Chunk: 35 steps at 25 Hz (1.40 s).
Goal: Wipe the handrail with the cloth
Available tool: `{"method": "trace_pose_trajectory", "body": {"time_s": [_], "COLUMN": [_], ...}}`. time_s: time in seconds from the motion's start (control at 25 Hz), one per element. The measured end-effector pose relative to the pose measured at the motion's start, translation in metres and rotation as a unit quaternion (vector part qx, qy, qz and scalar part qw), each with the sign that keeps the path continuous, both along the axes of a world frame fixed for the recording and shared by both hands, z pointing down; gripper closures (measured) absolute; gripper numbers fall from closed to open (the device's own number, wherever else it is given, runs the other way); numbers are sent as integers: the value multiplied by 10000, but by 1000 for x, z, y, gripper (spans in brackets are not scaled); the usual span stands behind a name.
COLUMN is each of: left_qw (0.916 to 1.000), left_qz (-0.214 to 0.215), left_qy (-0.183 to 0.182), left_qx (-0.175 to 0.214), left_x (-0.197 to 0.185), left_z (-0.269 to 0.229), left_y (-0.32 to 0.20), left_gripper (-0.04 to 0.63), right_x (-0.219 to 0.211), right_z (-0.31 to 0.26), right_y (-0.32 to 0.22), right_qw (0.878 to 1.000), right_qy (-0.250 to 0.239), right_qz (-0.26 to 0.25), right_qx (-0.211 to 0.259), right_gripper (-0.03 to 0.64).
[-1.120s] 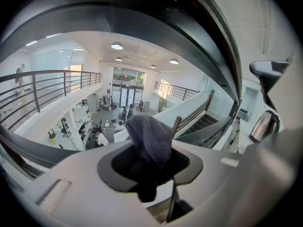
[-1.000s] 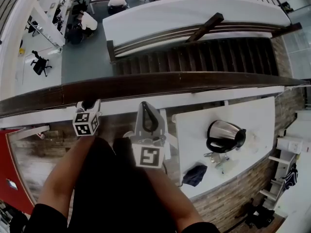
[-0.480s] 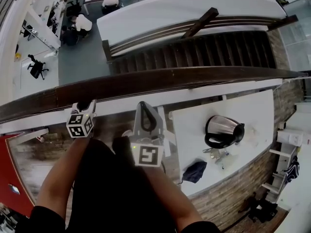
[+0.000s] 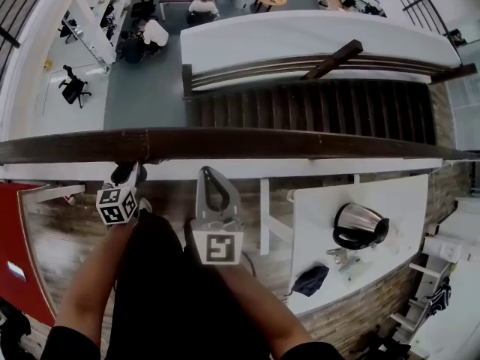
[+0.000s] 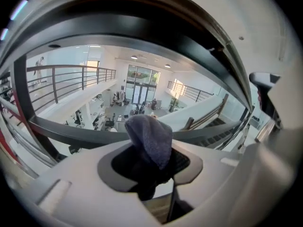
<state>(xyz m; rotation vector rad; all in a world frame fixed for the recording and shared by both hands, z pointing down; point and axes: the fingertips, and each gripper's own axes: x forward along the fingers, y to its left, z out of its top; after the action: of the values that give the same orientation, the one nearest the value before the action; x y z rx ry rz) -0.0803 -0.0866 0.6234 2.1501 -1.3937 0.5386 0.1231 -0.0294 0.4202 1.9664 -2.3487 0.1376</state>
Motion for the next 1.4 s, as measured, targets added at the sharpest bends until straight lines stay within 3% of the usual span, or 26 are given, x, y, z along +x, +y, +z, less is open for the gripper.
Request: {"method": "trace_pose_trajectory", "body": {"time_s": [0.24,0.44,0.76,1.04,1.28,1.4], "left_qw": [9993,9959,9958,9957,9950,9936], "left_qz": [-11,552,408,496,412,644], "left_qy": [-357,-666,-637,-465,-321,-578], "left_qx": [-98,-275,-524,-631,-853,-726], "left_x": [-80,-125,-184,-199,-201,-201], "left_z": [7,26,67,107,129,136], "left_y": [8,8,-4,-21,-30,-36], "left_gripper": [463,463,463,463,463,463], "right_x": [-80,-137,-182,-207,-213,-211], "right_z": [4,4,13,40,47,51], "right_y": [-6,-5,-2,4,3,2], "right_qw": [9992,9977,9980,9942,9968,9965], "right_qy": [-56,15,104,649,359,447], "right_qz": [-387,-620,-507,-583,-314,-265], "right_qx": [-107,-279,-360,-630,-649,-649], "right_gripper": [615,615,615,615,615,615]}}
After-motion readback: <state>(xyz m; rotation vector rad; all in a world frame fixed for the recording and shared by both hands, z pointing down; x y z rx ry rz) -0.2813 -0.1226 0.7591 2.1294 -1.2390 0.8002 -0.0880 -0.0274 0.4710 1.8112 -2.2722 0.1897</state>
